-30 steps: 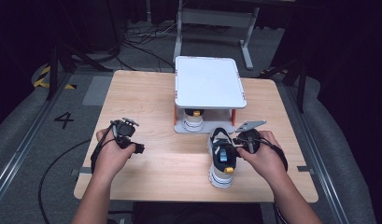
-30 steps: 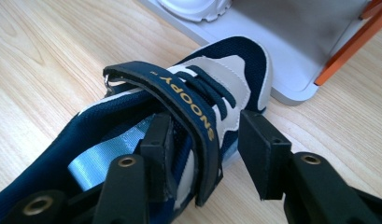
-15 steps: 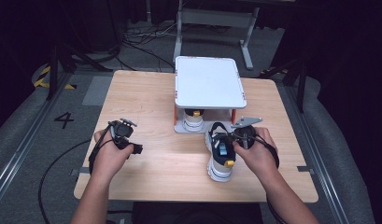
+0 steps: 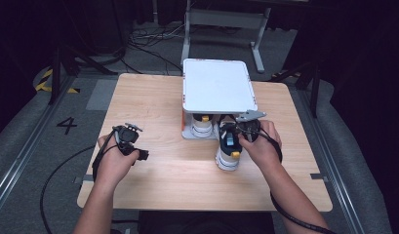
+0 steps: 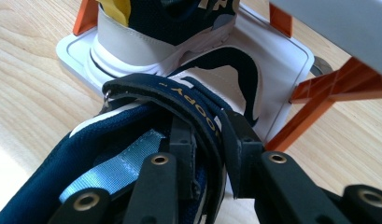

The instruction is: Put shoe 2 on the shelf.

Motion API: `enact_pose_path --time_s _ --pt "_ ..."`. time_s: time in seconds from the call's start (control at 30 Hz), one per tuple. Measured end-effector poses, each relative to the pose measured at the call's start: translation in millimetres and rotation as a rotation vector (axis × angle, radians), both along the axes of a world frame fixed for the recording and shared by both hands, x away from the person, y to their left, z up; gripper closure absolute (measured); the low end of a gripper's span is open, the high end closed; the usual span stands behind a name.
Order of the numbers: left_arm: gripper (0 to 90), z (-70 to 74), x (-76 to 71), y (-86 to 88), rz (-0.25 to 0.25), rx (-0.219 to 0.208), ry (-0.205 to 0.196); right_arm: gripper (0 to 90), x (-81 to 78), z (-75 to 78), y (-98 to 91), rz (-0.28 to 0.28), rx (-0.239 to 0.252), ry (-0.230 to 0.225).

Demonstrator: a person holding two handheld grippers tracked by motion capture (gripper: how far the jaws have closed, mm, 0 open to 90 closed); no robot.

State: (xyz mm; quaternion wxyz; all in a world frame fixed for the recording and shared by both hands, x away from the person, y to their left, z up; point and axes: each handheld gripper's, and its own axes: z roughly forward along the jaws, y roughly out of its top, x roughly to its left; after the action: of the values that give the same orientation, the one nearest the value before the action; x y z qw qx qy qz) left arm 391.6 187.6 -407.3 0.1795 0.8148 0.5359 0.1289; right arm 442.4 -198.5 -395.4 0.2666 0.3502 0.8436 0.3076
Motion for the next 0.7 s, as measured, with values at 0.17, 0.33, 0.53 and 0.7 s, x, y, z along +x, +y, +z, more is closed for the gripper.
enact_pose_path --time_s 0.17,0.33,0.53,0.7 --pt "23.0 1.0 0.0 0.3 -0.003 0.003 -0.005 59.5 0.0 -4.2 -6.2 -0.003 0.060 -0.011" --pt "23.0 1.2 1.1 -0.3 -0.009 0.005 -0.002 52.4 -19.9 12.0 -21.2 -0.013 0.134 -0.017" --pt "23.0 2.0 3.0 -4.2 -0.018 0.004 0.000 51.9 -55.3 33.3 -38.5 -0.031 0.156 0.070" --pt "22.9 2.4 6.3 -8.6 -0.035 0.005 -0.001 57.1 -79.0 37.2 -38.6 -0.046 0.106 0.207"
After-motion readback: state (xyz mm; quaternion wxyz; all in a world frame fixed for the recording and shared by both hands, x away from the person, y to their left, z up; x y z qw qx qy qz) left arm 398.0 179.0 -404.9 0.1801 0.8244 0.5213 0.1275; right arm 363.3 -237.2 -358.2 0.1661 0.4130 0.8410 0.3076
